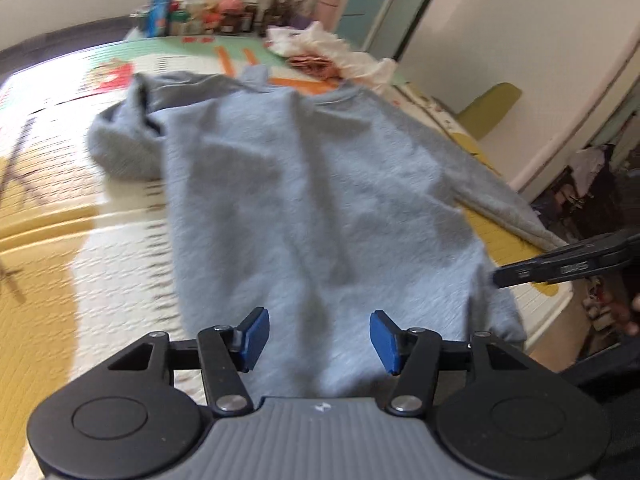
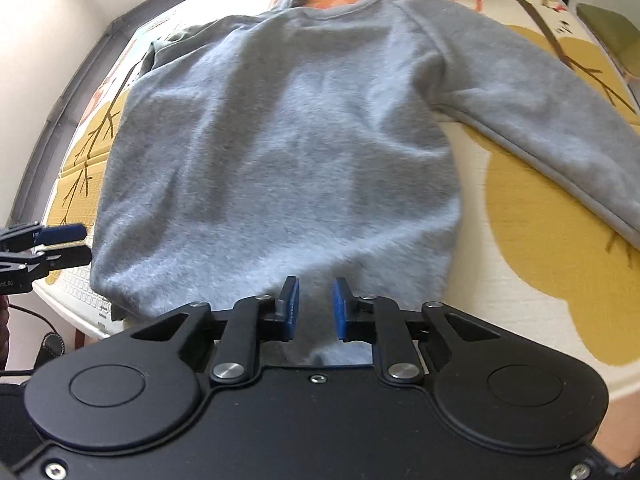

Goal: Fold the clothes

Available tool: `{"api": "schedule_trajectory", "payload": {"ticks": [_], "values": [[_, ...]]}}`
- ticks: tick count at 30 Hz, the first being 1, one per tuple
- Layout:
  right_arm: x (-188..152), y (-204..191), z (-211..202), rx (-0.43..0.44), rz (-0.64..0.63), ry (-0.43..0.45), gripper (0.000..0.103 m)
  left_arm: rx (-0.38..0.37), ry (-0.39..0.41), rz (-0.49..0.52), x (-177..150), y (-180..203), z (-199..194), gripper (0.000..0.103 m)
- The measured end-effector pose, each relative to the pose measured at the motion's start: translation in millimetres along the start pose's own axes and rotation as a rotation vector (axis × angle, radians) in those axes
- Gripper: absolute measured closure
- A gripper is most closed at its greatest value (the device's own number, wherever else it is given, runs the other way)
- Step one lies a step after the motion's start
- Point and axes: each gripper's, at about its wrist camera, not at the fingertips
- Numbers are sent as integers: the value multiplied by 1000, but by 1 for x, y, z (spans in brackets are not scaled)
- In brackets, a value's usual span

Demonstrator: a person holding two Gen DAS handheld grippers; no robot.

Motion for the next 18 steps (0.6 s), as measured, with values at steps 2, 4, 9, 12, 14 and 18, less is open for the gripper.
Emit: {"api": "schedule_trajectory", "payload": {"ticks": [2,4,9,12,14,18], "values": [[1,-6,11,12,-6,0,87,-38,0,3,3,3,11,44],[3,-12,22,24,-11,0,87,-54,-19,1,5,4,26,43],[-1,-18,53,16,-15,-53,87,-44,-103,-49,0,-8,61,44],[-10,-10,70,-35,-9,-122,87,-27,-132,-102,-7,-23,71,48],[-17,-1,76,-55,6,-153,92,-27,-134,-127,-10,-31,71,49],[-24,11,72,-90,5,-156,97,-17,-144,-147,-10,-40,68,54]]}}
Point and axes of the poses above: each gripper's, at about its wrist camera, not at the fingertips, and z roughly the way its jaws point, y to its right, x to its top, and after that the axes turned 7 degrees about z, right-handed
